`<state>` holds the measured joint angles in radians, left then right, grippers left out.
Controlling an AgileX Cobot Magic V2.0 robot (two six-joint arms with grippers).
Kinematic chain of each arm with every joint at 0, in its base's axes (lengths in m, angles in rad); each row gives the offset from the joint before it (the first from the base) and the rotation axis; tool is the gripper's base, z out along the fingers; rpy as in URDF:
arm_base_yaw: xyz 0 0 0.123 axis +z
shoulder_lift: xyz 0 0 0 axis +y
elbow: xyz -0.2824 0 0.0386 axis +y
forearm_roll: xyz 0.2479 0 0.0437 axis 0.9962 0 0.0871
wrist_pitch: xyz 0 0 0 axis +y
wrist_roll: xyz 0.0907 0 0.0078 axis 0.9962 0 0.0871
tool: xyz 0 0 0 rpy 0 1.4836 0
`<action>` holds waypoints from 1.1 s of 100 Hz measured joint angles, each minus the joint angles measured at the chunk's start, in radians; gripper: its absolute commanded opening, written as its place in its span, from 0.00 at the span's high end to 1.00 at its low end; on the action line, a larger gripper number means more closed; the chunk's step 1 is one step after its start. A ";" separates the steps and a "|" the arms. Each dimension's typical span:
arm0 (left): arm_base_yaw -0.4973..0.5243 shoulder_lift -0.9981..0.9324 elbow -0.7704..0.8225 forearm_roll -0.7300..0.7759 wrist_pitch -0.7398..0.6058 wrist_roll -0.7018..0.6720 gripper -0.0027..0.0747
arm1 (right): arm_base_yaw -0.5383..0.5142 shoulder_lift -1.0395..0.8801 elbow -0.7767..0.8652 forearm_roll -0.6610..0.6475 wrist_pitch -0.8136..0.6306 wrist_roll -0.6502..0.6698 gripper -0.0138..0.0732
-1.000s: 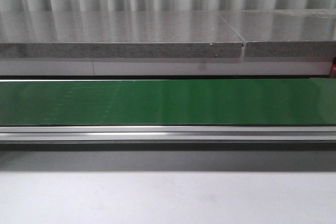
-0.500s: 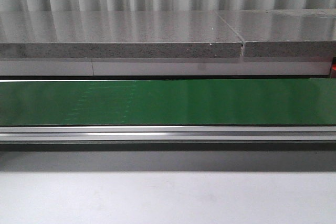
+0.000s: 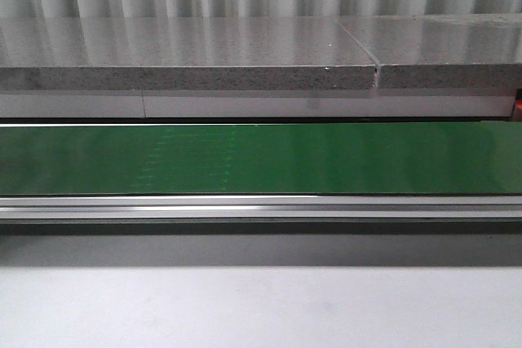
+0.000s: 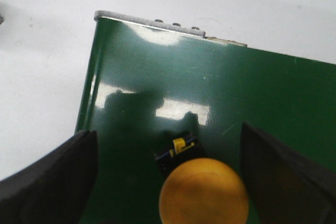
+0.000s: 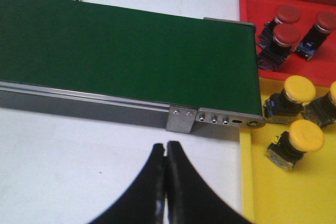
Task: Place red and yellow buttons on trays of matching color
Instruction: 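Set the yellow button on the green belt and open the left gripper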
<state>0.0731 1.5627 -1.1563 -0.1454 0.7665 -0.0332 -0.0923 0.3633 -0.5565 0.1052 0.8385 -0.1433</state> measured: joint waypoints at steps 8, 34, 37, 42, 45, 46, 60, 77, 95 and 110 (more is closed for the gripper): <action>-0.002 -0.017 0.000 -0.015 -0.024 0.000 0.25 | 0.000 0.000 0.000 0.000 0.000 0.000 0.92; 0.033 -0.060 -0.040 -0.029 -0.024 0.000 0.25 | 0.000 0.000 0.000 0.000 0.000 0.000 0.92; 0.044 -0.060 -0.049 -0.025 -0.015 0.000 0.25 | 0.000 0.000 0.000 0.000 0.000 0.000 0.92; 0.066 -0.060 -0.064 -0.020 -0.002 0.000 0.25 | 0.000 0.000 0.000 0.000 0.000 0.000 0.92; 0.079 -0.060 -0.070 -0.016 0.004 0.000 0.25 | 0.000 0.000 0.000 0.000 0.000 0.000 0.92; 0.086 -0.060 -0.070 -0.014 0.010 0.000 0.25 | 0.000 0.000 0.000 0.000 0.000 0.000 0.92; 0.158 -0.060 -0.080 0.005 0.045 0.000 0.25 | 0.000 0.000 0.000 0.000 0.000 0.000 0.92; 0.241 -0.038 -0.083 0.020 0.058 0.000 0.25 | 0.000 0.000 0.000 0.000 0.000 0.000 0.92; 0.314 0.030 -0.085 0.020 0.071 0.000 0.25 | 0.000 0.000 0.000 0.000 0.000 0.000 0.92; 0.346 0.104 -0.105 0.020 0.069 0.000 0.25 | 0.000 0.000 0.000 0.000 0.000 0.000 0.92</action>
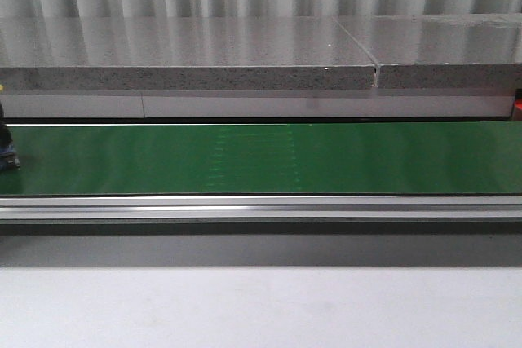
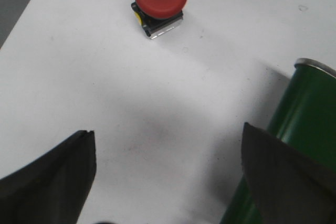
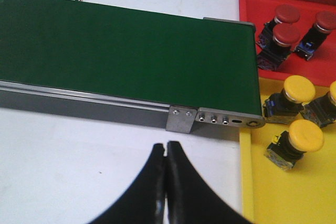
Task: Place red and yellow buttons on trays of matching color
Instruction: 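Set the yellow button on the green belt and open the left gripper, then move the left gripper to the red button and grasp it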
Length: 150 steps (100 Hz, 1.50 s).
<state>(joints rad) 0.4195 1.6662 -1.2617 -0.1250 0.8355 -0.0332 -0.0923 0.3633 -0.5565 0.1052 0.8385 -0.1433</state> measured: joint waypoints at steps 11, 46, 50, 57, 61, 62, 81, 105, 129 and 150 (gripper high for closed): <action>0.007 0.061 -0.046 0.000 -0.005 0.000 0.25 | 0.000 0.000 0.000 0.000 0.000 0.000 0.92; 0.007 0.262 -0.220 0.000 -0.015 0.000 0.25 | 0.000 0.000 0.000 0.000 0.000 0.000 0.92; 0.007 0.279 -0.234 0.000 -0.023 0.000 0.25 | 0.000 0.000 0.000 0.000 0.000 0.000 0.92; 0.007 0.311 -0.254 0.000 -0.036 0.000 0.25 | 0.000 0.000 0.000 0.000 0.000 0.000 0.92; 0.007 0.328 -0.266 0.000 -0.041 0.000 0.25 | 0.000 0.000 0.000 0.000 0.000 0.000 0.92; 0.007 0.331 -0.268 0.000 -0.043 0.000 0.25 | 0.000 0.000 0.000 0.000 0.000 0.000 0.92; 0.007 0.383 -0.302 0.000 -0.097 0.000 0.26 | 0.000 0.000 0.000 0.000 0.000 0.000 0.92; 0.007 0.389 -0.307 0.000 -0.130 0.000 0.32 | 0.000 0.000 0.000 0.000 0.000 0.000 0.92; 0.007 0.412 -0.307 -0.002 -0.132 0.000 0.49 | 0.000 0.000 0.000 0.000 0.002 0.000 0.92; 0.007 0.417 -0.307 -0.004 -0.136 0.000 0.67 | 0.000 0.000 0.000 0.000 0.002 0.000 0.92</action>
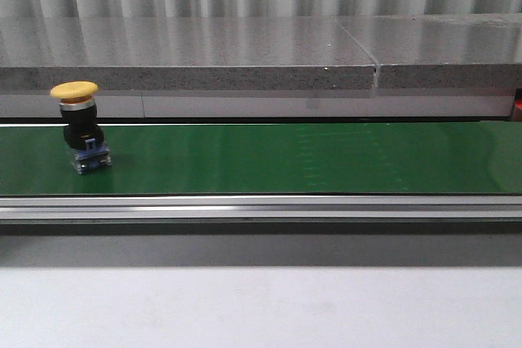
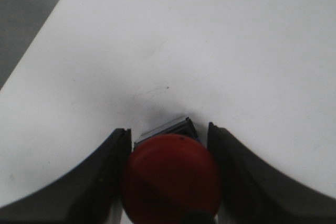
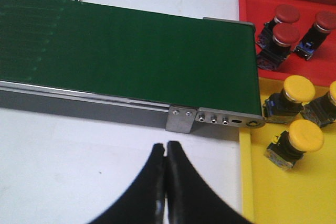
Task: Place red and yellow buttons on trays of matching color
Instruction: 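Move the left gripper to the red button and grasp it, then set the red button on the green belt and open the left gripper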
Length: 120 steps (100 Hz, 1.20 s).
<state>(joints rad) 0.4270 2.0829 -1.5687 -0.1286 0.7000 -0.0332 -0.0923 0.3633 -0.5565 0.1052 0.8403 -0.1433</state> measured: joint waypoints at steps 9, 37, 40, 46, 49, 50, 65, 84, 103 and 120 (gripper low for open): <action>0.000 0.000 0.000 0.000 -0.001 0.000 0.70 | 0.000 0.000 0.000 0.000 0.000 0.000 0.92; -0.018 -0.026 0.000 0.014 -0.007 0.027 0.71 | 0.000 0.000 0.000 0.000 0.000 0.000 0.92; -0.023 -0.040 0.000 0.021 -0.007 0.027 0.71 | 0.000 0.000 0.000 0.000 0.000 0.000 0.92; -0.032 -0.076 0.004 0.032 -0.007 0.033 0.71 | 0.000 0.000 0.000 0.000 0.000 0.000 0.92; -0.038 -0.093 0.008 0.037 -0.007 0.033 0.71 | 0.000 0.000 0.000 0.000 0.000 0.000 0.92; -0.040 -0.102 0.010 0.039 -0.007 0.033 0.71 | 0.000 0.000 0.000 0.000 0.000 0.000 0.92; -0.066 -0.208 0.070 0.047 -0.007 0.033 0.71 | 0.000 0.000 0.000 0.000 0.000 0.000 0.92; -0.109 -0.350 0.174 0.047 0.001 0.033 0.71 | 0.000 0.000 0.000 0.000 0.000 0.000 0.92; -0.166 -0.473 0.286 0.049 0.007 0.033 0.71 | 0.000 0.000 0.000 0.000 0.000 0.000 0.92; -0.230 -0.544 0.373 0.049 0.011 0.033 0.71 | 0.000 0.000 0.000 0.000 0.000 0.000 0.92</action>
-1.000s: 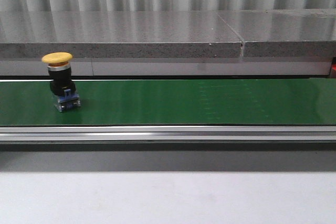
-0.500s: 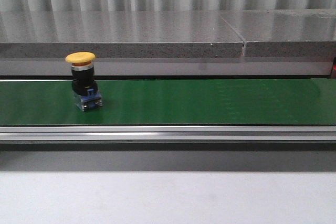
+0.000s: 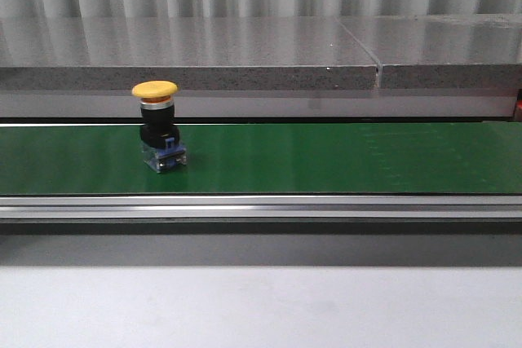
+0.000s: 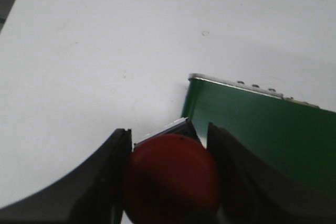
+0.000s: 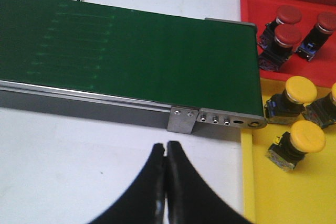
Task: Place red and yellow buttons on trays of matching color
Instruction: 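Set the red button on the green belt and open the left gripper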
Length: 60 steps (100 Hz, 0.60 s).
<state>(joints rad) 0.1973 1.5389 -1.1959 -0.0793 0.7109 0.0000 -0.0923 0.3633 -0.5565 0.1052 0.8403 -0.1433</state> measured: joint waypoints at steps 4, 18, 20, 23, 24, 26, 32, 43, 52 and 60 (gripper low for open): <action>-0.018 -0.009 0.016 0.000 0.000 0.000 0.71 | 0.000 0.000 0.000 0.000 0.000 0.000 0.92; -0.074 -0.013 0.054 0.001 0.000 0.000 0.71 | 0.000 0.000 0.000 0.000 0.000 0.000 0.92; -0.078 -0.013 0.060 0.001 0.000 0.000 0.71 | 0.000 0.000 0.000 0.000 0.000 0.000 0.92; -0.089 -0.013 0.067 0.001 0.000 0.000 0.71 | 0.000 0.000 0.000 0.000 0.000 0.000 0.92; -0.091 -0.013 0.067 0.001 0.000 0.000 0.71 | 0.000 0.000 0.000 0.000 0.000 0.000 0.92; -0.096 -0.013 0.073 0.001 0.000 0.000 0.71 | 0.000 0.000 0.000 0.000 0.000 0.000 0.92; -0.104 -0.013 0.085 0.001 0.000 0.000 0.71 | 0.000 0.000 0.000 0.000 0.000 0.000 0.92; -0.106 -0.013 0.107 0.001 -0.002 0.000 0.71 | 0.000 0.000 0.000 0.000 0.000 0.000 0.92; -0.106 -0.013 0.117 0.001 -0.004 0.000 0.71 | 0.000 0.000 0.000 0.000 0.000 0.000 0.92; -0.106 -0.013 0.126 0.004 -0.004 0.000 0.68 | 0.000 0.000 0.000 0.000 0.000 0.000 0.92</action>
<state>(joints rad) 0.0910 1.5254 -1.0697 -0.0751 0.7072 0.0000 -0.0923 0.3633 -0.5565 0.1052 0.8403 -0.1433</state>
